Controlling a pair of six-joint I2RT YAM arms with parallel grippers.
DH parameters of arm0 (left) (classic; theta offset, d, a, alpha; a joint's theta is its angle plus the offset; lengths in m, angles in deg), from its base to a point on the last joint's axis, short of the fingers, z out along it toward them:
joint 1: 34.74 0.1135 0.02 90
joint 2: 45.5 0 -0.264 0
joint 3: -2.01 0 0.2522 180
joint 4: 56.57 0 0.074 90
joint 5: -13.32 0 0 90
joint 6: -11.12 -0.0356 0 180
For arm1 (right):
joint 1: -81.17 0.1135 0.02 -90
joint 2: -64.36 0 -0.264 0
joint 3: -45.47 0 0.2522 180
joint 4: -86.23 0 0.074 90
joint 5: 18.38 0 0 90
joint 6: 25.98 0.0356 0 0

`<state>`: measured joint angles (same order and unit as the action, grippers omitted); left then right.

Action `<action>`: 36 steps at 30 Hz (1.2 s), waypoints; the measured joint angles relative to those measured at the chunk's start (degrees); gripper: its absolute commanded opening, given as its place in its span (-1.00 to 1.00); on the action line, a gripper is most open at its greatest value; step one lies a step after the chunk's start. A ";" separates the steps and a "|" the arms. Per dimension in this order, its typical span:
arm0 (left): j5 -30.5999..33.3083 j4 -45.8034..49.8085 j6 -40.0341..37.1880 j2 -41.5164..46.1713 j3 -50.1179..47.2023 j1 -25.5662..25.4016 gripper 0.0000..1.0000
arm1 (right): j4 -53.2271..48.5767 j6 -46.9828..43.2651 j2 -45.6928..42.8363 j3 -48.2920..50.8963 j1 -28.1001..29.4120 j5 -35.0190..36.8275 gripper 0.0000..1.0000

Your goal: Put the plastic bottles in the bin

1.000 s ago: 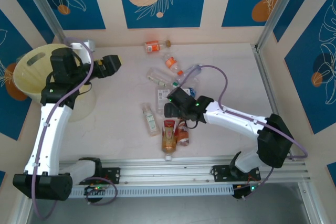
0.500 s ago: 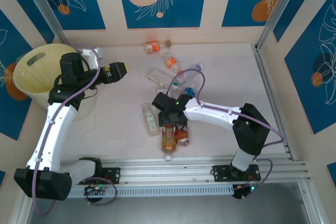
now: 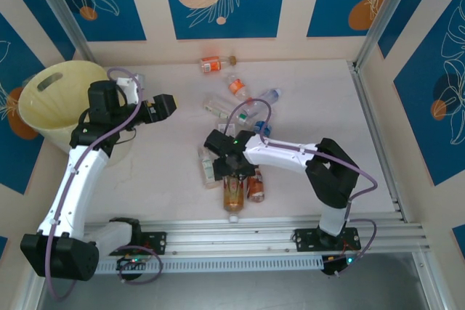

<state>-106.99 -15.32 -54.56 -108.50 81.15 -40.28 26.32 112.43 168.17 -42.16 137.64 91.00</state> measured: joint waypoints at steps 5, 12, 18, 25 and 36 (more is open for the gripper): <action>0.33 0.00 -0.39 -0.07 0.00 0.00 1.00 | 0.26 -0.33 1.31 -0.02 -0.20 0.09 0.58; 0.33 -0.02 -0.42 -0.70 0.00 0.00 1.00 | 2.93 -1.51 2.29 -0.02 -1.38 0.13 0.30; -1.16 -0.94 -0.22 -2.54 0.00 0.00 1.00 | 9.22 -2.93 -1.25 2.54 -1.29 1.88 0.22; -4.63 -7.61 1.79 -3.19 -2.78 -0.09 1.00 | 20.04 -9.09 -11.04 7.82 -1.81 3.34 0.09; -6.99 -23.30 4.92 -3.50 -12.26 -7.32 1.00 | 43.89 -17.03 -21.92 18.27 -4.11 5.53 0.08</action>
<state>-113.98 -38.62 -49.65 -112.00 68.89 -47.60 70.21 95.40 146.25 -23.88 133.53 96.53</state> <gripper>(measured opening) 0.998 0.638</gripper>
